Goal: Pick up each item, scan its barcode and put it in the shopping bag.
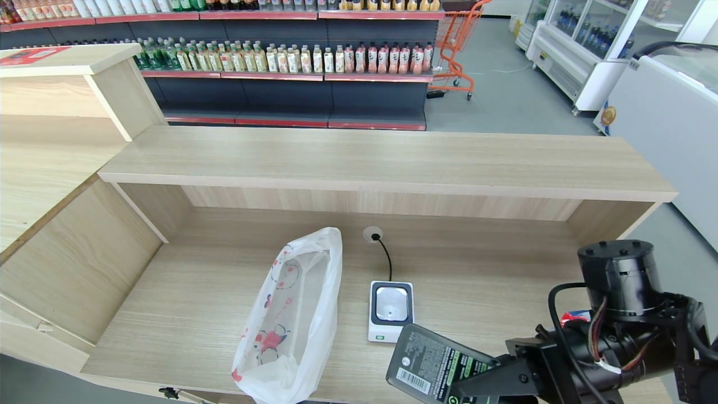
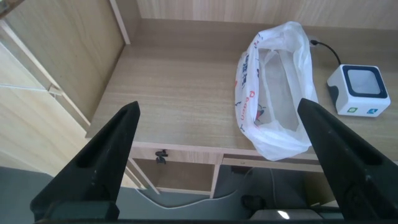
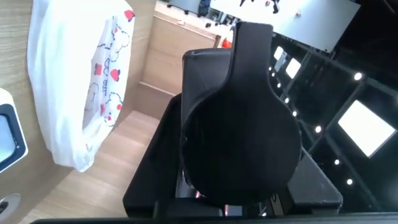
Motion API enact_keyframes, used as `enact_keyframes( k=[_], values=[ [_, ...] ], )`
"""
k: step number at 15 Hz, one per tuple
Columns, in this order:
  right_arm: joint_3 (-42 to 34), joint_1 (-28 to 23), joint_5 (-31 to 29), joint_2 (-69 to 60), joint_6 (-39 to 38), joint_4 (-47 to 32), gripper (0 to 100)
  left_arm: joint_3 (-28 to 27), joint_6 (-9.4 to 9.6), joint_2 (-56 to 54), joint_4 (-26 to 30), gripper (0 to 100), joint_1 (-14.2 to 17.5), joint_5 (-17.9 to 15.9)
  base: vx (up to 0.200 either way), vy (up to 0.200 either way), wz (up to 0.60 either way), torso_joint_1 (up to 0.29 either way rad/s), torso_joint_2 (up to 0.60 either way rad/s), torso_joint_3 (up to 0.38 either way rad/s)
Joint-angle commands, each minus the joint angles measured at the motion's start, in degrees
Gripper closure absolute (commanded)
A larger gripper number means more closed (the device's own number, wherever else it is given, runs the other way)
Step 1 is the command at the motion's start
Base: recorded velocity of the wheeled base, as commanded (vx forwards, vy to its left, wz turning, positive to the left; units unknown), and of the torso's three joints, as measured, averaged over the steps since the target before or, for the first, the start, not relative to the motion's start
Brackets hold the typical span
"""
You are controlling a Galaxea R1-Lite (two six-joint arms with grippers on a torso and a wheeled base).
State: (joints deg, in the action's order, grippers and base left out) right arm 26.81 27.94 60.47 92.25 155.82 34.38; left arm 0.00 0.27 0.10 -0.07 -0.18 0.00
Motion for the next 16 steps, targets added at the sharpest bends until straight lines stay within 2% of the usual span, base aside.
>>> enact_keyframes(
  k=[1,6,12,16],
  values=[
    [1.5,0.0,0.0,1.4,0.0,0.3,100,0.0,0.0,0.0,0.0,0,0.0,0.0,0.0,0.0,0.0,0.0,0.0,0.0],
    [8.3,0.5,0.2,6.1,-0.3,0.3,100,0.0,0.0,0.0,0.0,0,0.0,0.0,0.0,0.0,0.0,0.0,0.0,0.0],
    [9.3,0.6,0.3,7.8,-0.3,0.5,100,0.0,0.0,0.0,0.0,0,0.0,0.0,0.0,0.0,0.0,0.0,0.0,0.0],
    [9.8,2.5,0.3,8.0,-1.2,0.4,100,0.0,0.0,0.0,0.0,0,0.0,0.0,0.0,0.0,0.0,0.0,0.0,0.0]
  ],
)
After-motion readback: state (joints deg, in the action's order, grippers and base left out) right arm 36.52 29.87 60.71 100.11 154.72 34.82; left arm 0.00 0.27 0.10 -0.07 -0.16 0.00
